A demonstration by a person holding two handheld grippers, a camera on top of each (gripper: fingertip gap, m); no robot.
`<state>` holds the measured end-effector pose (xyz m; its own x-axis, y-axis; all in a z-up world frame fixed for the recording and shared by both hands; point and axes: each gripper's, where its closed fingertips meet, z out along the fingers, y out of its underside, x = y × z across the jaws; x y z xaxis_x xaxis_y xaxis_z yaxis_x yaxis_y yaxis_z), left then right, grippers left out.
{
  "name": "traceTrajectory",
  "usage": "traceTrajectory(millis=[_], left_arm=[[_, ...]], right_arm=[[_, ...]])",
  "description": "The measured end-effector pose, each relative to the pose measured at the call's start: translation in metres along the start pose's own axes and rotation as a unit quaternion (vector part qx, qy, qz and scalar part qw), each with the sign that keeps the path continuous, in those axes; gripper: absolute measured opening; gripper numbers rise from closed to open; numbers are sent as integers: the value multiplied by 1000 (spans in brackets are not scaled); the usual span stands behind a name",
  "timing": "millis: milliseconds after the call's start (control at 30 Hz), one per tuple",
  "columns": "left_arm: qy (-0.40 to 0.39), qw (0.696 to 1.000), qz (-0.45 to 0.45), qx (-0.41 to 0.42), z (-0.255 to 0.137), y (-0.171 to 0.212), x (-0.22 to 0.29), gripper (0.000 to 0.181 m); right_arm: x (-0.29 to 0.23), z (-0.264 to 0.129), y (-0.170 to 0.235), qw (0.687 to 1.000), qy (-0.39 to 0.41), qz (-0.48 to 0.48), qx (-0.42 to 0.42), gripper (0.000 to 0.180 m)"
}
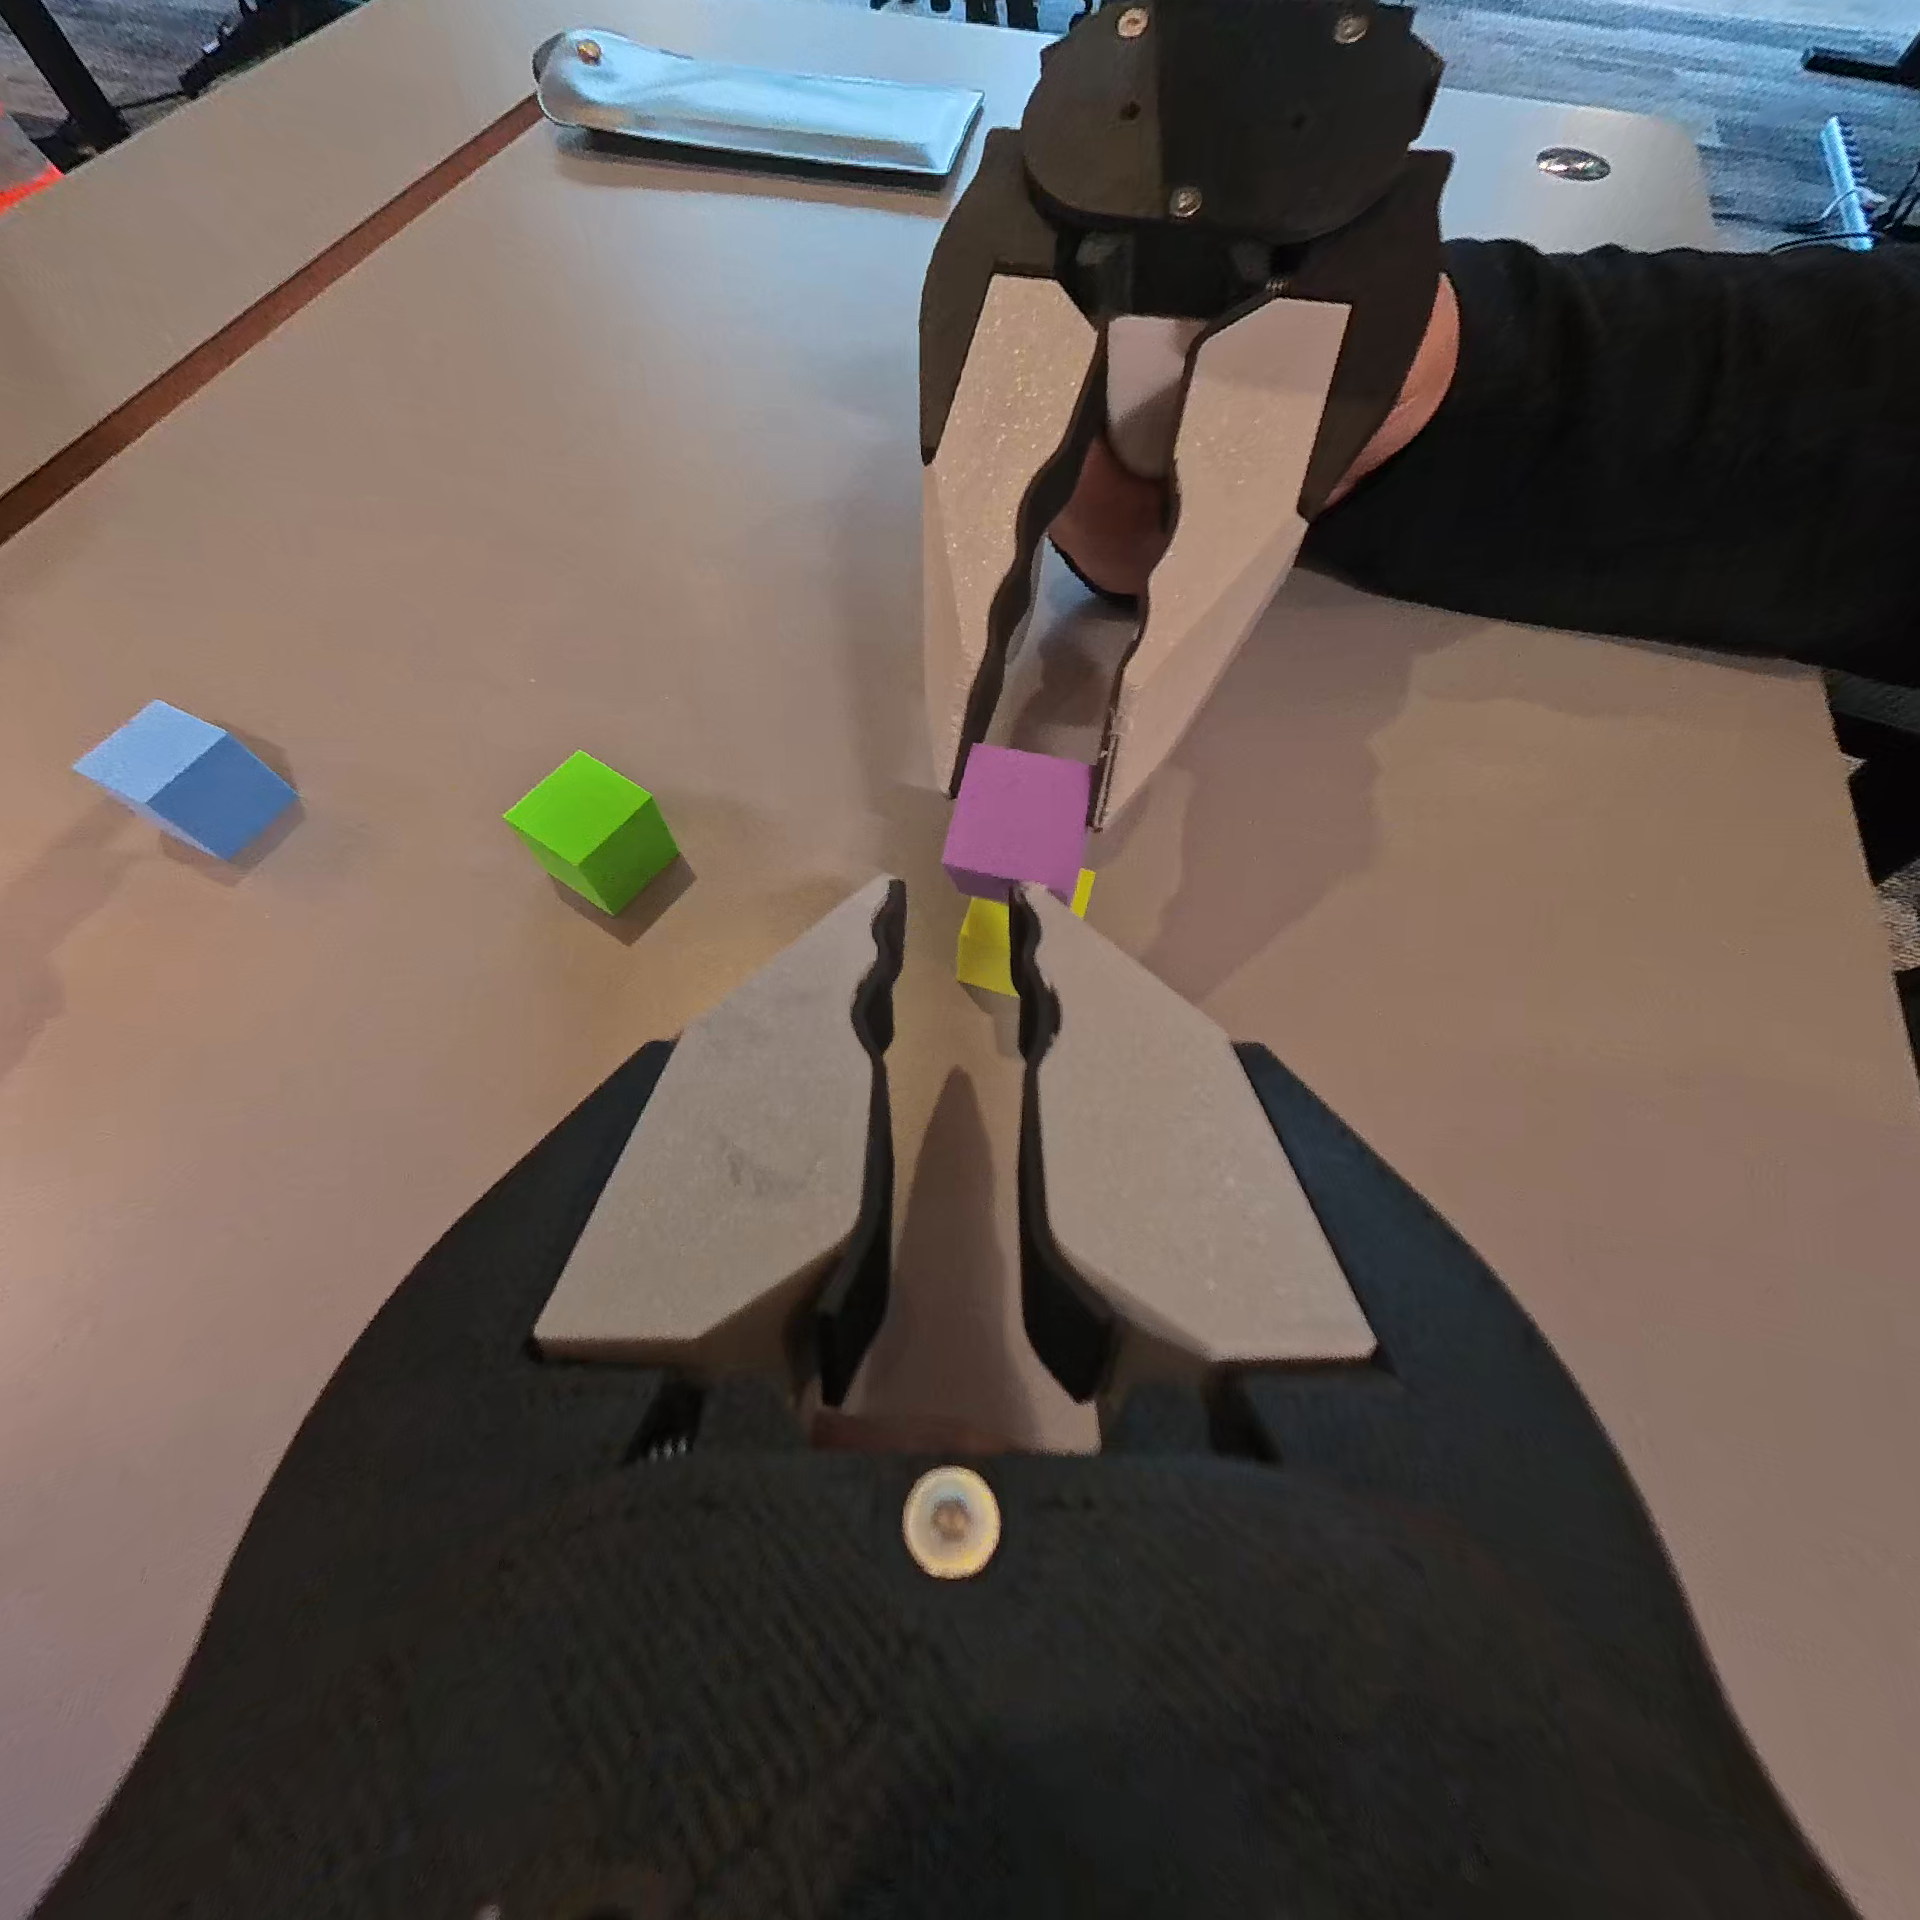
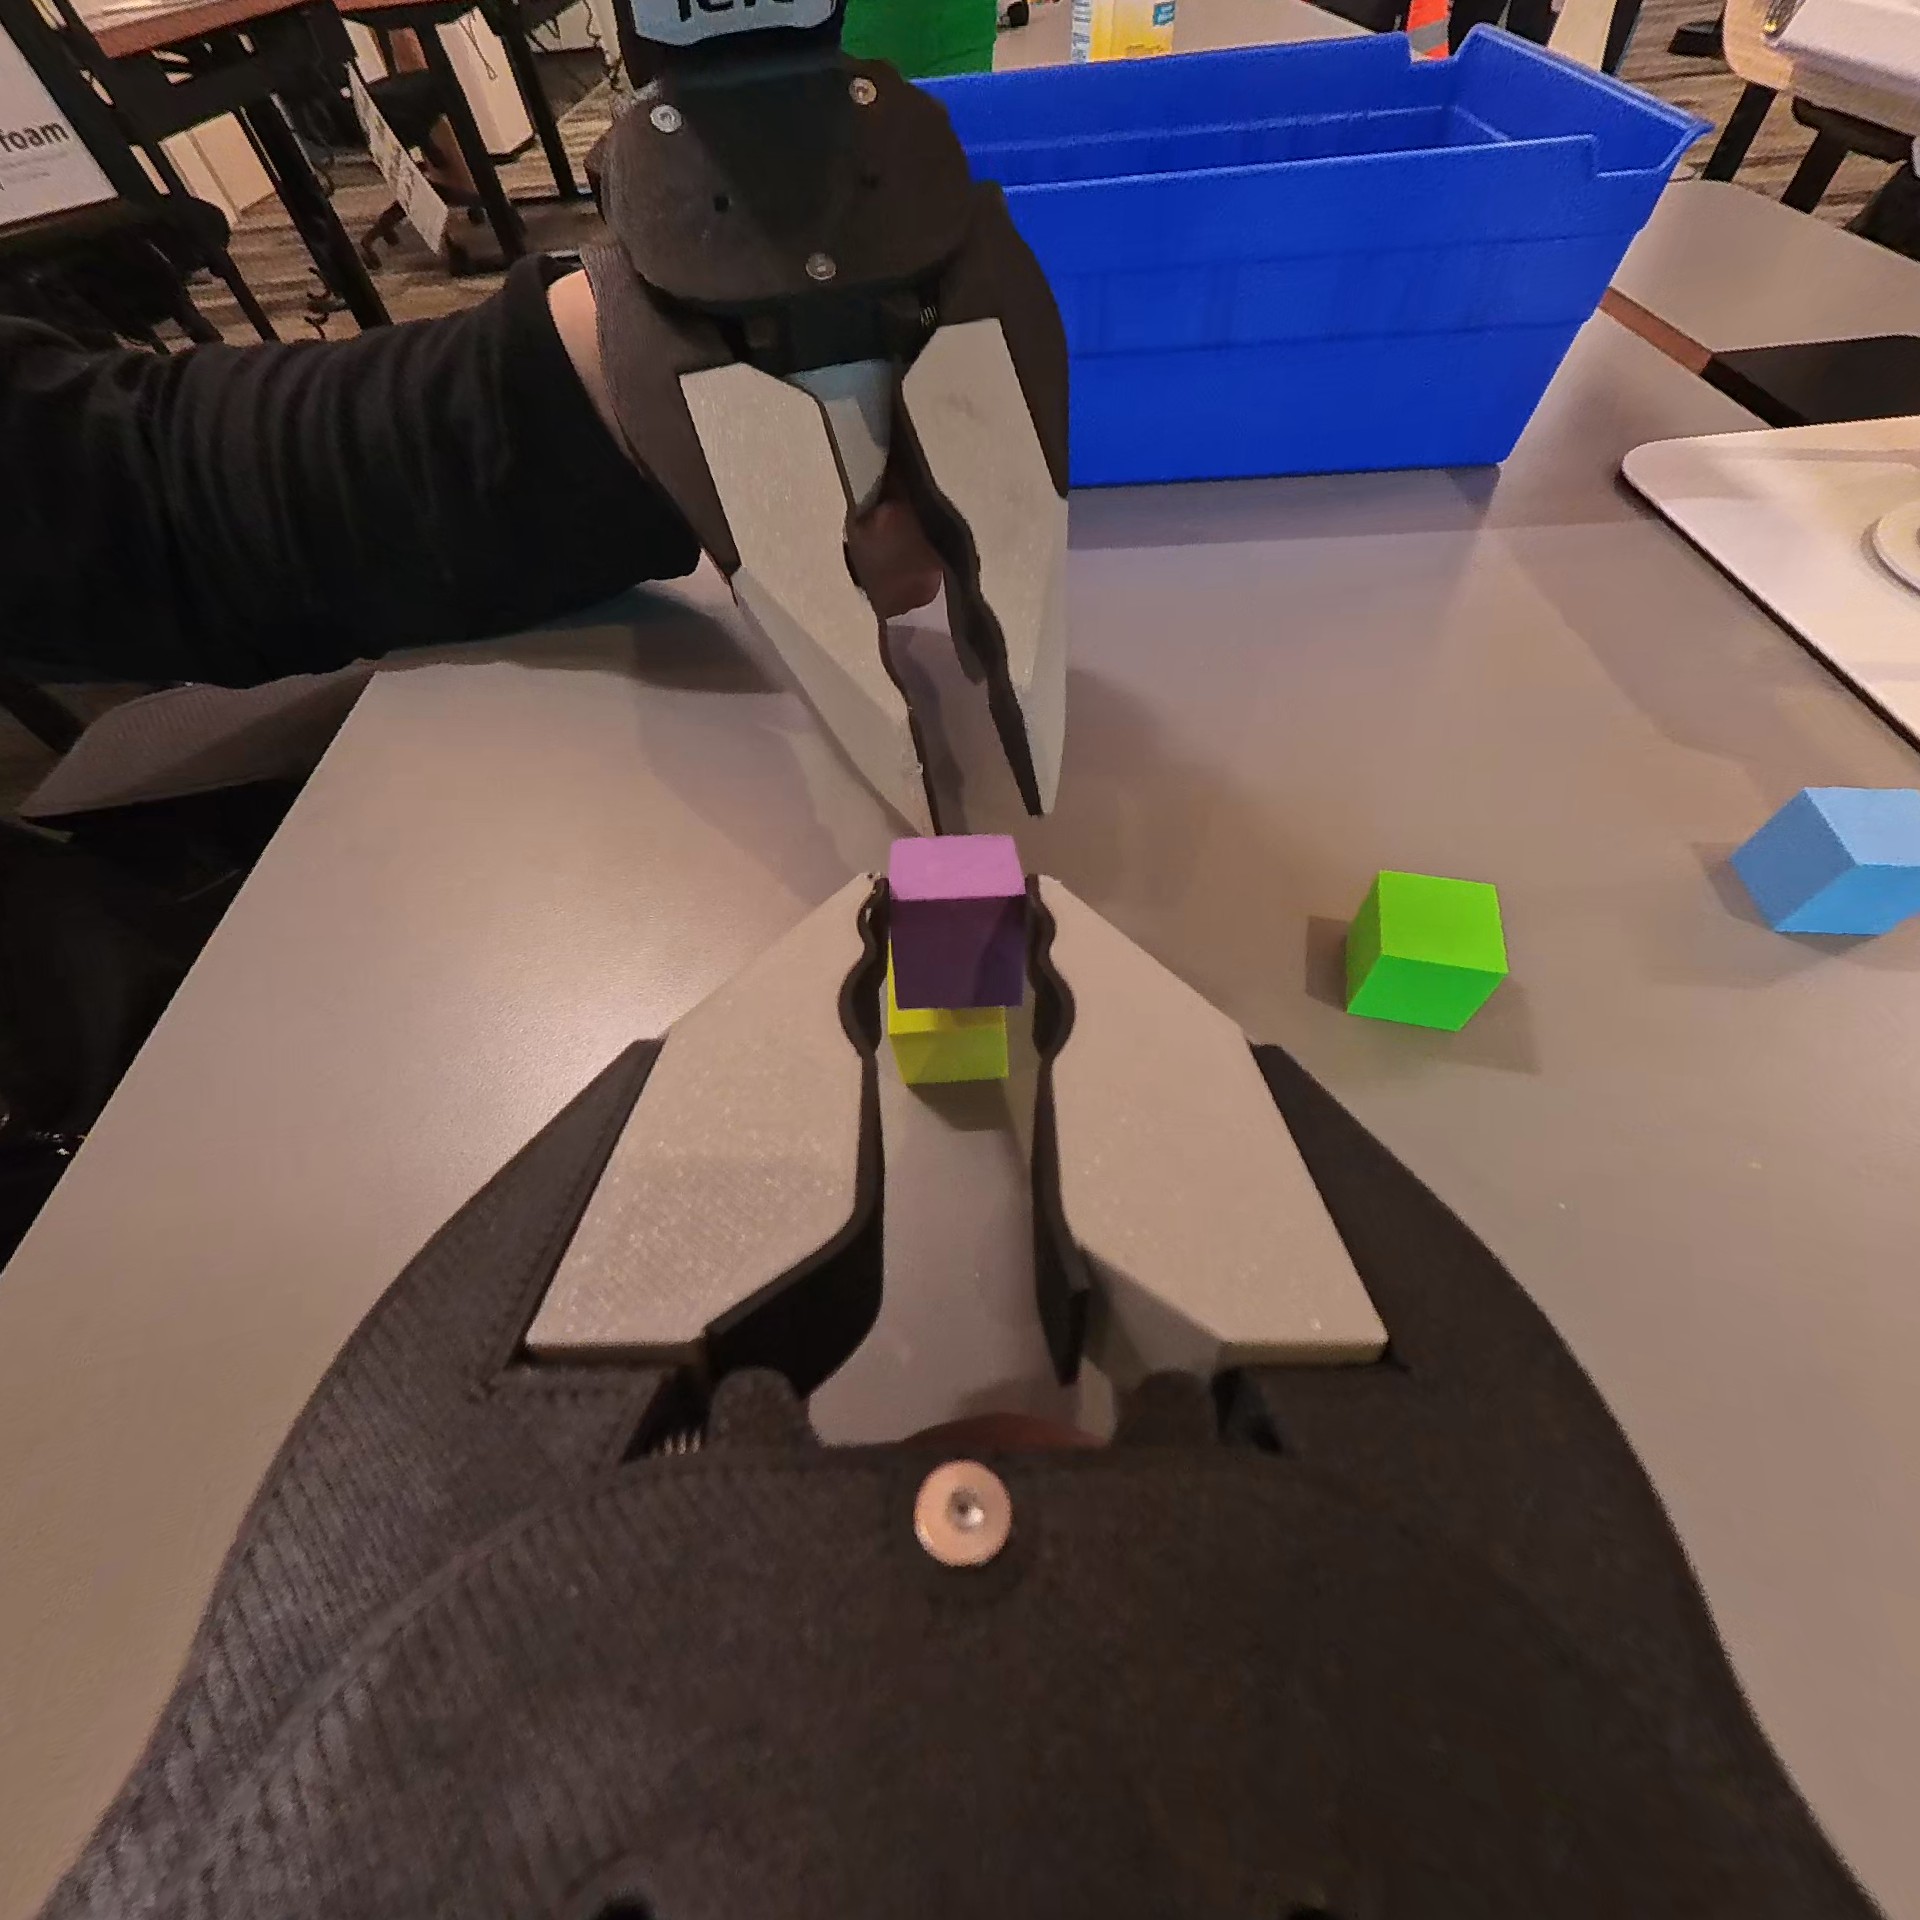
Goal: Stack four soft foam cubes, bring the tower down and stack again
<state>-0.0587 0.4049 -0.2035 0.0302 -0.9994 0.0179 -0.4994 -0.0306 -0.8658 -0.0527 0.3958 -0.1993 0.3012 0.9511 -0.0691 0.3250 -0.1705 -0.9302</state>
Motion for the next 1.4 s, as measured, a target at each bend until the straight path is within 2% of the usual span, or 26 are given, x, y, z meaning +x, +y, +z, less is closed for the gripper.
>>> traceTrajectory(millis=[333,833,933,1133,1400], left_arm=[[0,1000,-2,-12,2,5,-1,19],[2,1000,-1,-9,1,4,1,20],[-1,1000,-4,-12,-2,5,-2,25],[-14,999,-40,-6,-10,8,-18,27],[-43,994,-84,-60,-2,35,-36,28]], right_arm=[[0,3,8,1000,6,-9,-29,23],[-3,2,8,1000,-4,-7,-27,23],[-1,2,6,1000,4,-11,-21,23],[-4,3,4,1000,-1,-12,-17,23],[-4,5,7,1000,0,-14,-27,23]])
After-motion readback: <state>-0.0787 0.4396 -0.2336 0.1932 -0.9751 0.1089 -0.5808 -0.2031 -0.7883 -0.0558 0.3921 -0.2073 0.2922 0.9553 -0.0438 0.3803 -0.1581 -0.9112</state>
